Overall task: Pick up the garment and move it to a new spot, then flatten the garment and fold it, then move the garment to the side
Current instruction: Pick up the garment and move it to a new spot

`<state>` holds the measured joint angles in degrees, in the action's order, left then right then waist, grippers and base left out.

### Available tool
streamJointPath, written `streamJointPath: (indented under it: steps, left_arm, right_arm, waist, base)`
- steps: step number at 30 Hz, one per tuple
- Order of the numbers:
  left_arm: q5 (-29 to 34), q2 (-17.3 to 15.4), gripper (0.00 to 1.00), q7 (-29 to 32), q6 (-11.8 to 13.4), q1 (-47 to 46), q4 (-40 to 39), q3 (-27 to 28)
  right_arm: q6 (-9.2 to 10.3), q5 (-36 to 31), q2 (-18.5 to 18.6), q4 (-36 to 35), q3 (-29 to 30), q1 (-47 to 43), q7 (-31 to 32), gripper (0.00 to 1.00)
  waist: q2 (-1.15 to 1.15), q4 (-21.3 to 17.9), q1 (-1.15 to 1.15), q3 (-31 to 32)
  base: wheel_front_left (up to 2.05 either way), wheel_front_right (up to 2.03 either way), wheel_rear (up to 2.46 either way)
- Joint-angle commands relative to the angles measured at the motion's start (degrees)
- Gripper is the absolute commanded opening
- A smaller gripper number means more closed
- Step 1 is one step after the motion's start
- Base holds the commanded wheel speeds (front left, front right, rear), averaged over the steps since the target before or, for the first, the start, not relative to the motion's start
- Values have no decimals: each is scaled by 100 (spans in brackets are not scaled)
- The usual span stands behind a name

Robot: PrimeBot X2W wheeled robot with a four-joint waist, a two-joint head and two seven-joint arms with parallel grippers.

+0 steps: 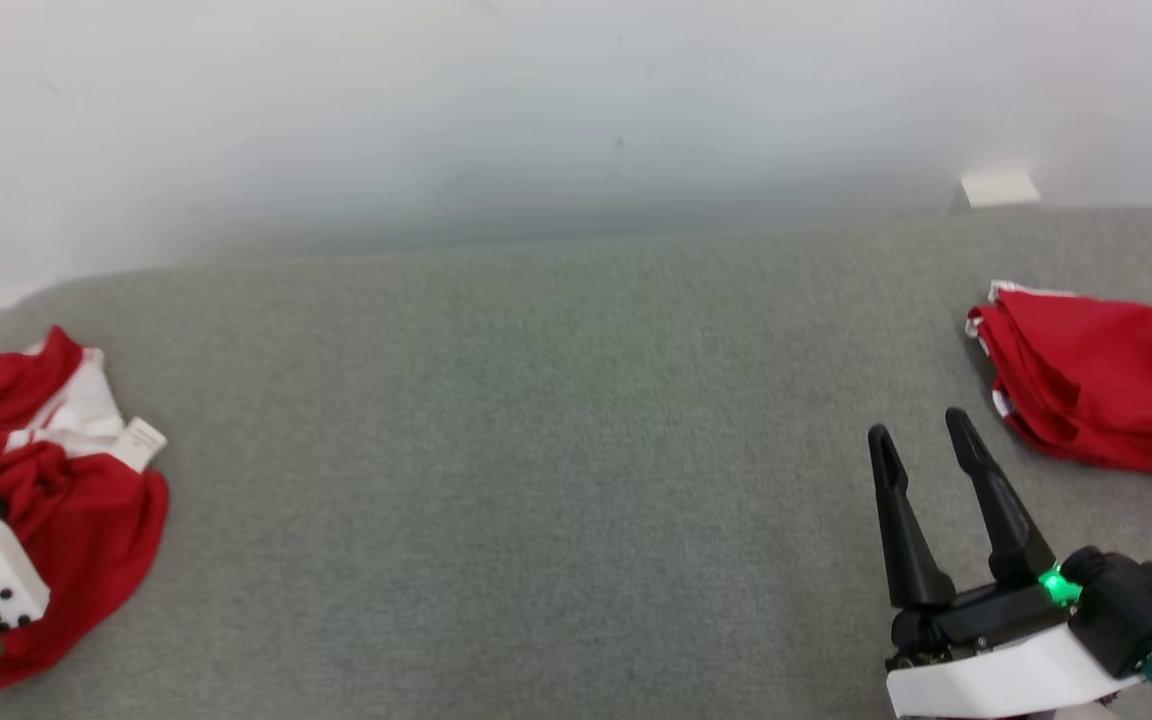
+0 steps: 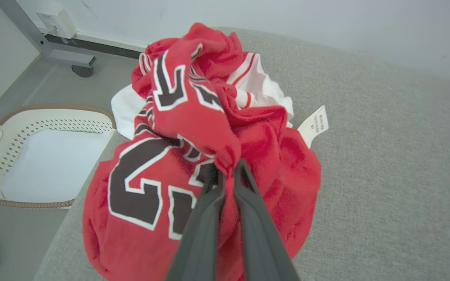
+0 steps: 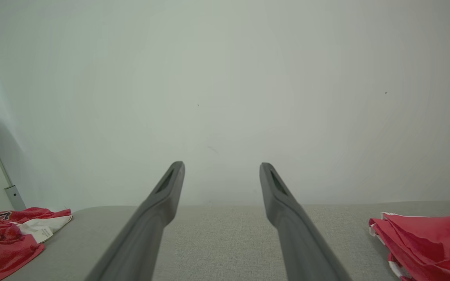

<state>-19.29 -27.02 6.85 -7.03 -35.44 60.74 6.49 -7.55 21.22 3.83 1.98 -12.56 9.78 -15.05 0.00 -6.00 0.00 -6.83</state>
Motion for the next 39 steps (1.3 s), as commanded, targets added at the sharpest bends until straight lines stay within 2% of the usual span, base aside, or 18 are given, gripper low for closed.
streamJointPath:
  steps: [1,7,18,23,27,30,33,39]
  left_arm:
    - [72,-53,0,-48,-16,-70,-94,-108]
    - [209,-50,0,-85,-44,-323,-844,-750]
    - [-309,150,0,199,-39,-210,-3292,-1942]
    - [-618,467,0,343,-39,-66,-4358,-2234]
    - [-844,746,0,463,-40,172,-4902,-2536]
    - [-805,891,0,395,-39,459,-4954,-2826]
    - [-654,1048,0,135,-16,844,-4658,-3111]
    - [-365,1368,0,-872,3,1245,-3081,-3441]
  right_arm:
    - [13,40,9,32,5,-121,-16,100]
    - [13,57,-12,47,34,-385,-16,100]
    - [13,12,24,-92,310,-543,-16,100]
    - [13,-14,64,-168,468,-553,-16,100]
    - [13,-34,91,-190,566,-562,-15,100]
    - [13,-28,108,-185,605,-596,-8,100]
    - [13,-28,109,-176,572,-574,-8,100]
    - [13,-21,123,-126,425,-451,-7,100]
  waist:
    - [0,170,0,377]
    - [0,256,0,784]
    - [0,-5,0,1091]
    - [0,-273,0,1136]
    - [0,-505,0,1134]
    - [0,-640,0,1101]
    - [0,-764,0,1030]
    - [0,-863,0,898]
  base:
    - [0,0,0]
    - [0,0,0]
    - [0,0,0]
    - [0,0,0]
    - [0,0,0]
    - [0,0,0]
    - [0,0,0]
    - [0,0,0]
